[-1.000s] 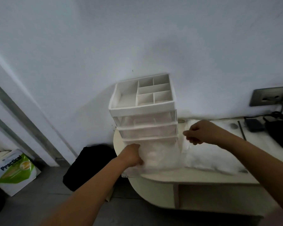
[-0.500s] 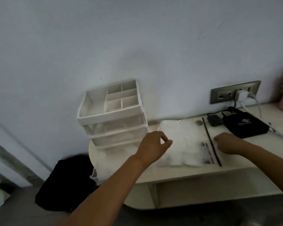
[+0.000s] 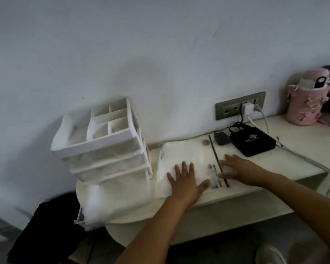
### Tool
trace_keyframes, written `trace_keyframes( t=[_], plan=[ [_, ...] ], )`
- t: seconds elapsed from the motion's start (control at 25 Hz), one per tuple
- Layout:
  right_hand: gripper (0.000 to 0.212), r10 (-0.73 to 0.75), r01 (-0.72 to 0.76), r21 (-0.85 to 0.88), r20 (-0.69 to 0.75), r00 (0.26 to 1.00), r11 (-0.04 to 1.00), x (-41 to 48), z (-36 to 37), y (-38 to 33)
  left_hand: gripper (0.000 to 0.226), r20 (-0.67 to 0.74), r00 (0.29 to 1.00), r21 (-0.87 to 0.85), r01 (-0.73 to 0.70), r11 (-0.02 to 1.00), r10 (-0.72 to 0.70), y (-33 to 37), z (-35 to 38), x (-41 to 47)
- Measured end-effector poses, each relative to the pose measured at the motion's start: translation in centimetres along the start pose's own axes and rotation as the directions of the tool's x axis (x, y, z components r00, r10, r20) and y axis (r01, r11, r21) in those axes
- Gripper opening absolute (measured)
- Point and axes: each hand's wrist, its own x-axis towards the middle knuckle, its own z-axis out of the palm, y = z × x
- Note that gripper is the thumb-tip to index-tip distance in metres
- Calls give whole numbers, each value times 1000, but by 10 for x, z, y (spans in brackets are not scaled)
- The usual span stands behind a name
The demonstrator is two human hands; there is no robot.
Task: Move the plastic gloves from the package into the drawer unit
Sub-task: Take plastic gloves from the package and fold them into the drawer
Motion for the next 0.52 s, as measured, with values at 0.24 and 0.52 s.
trace_keyframes(
  t=[0.24, 0.52],
  plan=[
    [56, -184, 178, 165, 23, 983, 970, 2, 13, -15, 122, -147, 989, -3, -2, 1000, 2, 1, 10, -3],
    [38, -183, 182, -14, -105, 978, 983, 9, 18, -15, 128, -235, 971, -6, 34, 999, -35, 0, 18, -1]
  ],
)
